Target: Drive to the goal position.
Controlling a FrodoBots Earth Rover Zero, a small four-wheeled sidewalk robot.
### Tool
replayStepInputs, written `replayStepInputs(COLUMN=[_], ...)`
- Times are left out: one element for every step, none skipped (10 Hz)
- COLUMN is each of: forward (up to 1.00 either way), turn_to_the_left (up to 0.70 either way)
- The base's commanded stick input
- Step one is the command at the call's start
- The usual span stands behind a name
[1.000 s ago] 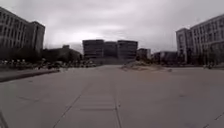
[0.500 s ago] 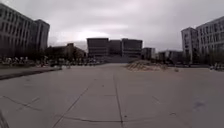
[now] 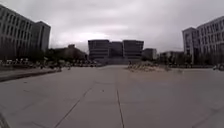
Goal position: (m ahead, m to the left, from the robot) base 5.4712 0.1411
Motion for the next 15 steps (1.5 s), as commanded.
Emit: replayStepInputs(forward=[0.70, 0.70, 0.70, 0.70, 0.70, 0.70, 0.70, 0.70, 0.70, 0.70, 0.70, 0.70, 0.70, 0.70, 0.70], turn_to_the_left=[0.00, 0.00, 0.00, 0.00, 0.00, 0.00, 0.00, 0.00, 0.00, 0.00, 0.00, 0.00, 0.00, 0.00, 0.00])
